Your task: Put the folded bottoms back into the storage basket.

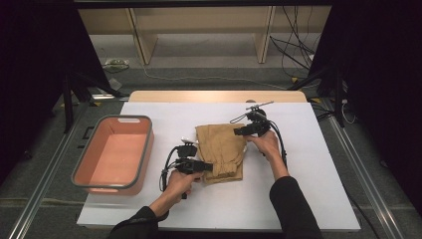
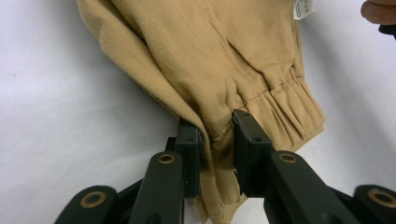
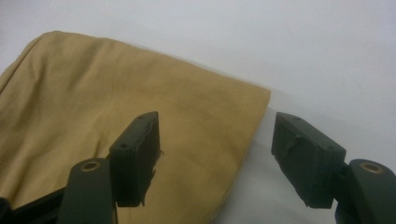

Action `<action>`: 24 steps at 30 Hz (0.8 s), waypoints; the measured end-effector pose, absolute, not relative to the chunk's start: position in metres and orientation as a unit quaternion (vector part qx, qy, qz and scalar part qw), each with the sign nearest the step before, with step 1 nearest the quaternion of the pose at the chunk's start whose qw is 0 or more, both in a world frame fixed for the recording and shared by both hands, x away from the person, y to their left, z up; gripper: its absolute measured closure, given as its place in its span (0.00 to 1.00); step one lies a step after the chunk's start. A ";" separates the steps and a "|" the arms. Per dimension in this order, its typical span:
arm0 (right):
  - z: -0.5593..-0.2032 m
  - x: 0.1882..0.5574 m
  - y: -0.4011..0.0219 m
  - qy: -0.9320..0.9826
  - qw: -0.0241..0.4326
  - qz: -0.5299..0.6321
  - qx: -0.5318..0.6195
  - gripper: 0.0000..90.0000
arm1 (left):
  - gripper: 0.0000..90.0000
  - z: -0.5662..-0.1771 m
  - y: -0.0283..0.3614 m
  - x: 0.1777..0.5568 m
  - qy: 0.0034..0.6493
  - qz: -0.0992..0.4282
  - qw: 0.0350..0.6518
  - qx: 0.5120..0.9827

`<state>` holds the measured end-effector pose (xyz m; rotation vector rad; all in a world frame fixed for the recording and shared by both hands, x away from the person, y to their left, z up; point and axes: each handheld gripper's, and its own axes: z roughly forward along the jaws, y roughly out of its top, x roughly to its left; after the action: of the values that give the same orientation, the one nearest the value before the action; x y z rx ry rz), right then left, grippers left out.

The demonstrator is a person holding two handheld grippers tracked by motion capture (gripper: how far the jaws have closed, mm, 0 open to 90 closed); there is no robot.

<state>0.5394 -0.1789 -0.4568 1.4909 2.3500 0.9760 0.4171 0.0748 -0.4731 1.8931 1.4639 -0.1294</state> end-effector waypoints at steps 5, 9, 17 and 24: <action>-0.459 0.541 -0.177 0.793 0.093 0.326 0.507 0.41 | 0.83 -0.472 0.082 0.419 0.563 -0.058 0.360 0.742; -0.461 0.542 -0.175 0.795 0.089 0.321 0.506 0.43 | 0.83 -0.468 0.092 0.421 0.557 -0.062 0.353 0.749; -0.465 0.544 -0.176 0.795 0.088 0.307 0.515 0.46 | 0.83 -0.467 0.093 0.420 0.549 -0.051 0.345 0.760; -0.469 0.546 -0.174 0.795 0.084 0.299 0.521 0.48 | 0.82 -0.468 0.093 0.420 0.547 -0.050 0.342 0.763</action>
<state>0.5462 -0.1742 -0.4692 1.5551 2.3720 0.8938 0.4202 0.0932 -0.4676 1.9834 1.4223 -0.1293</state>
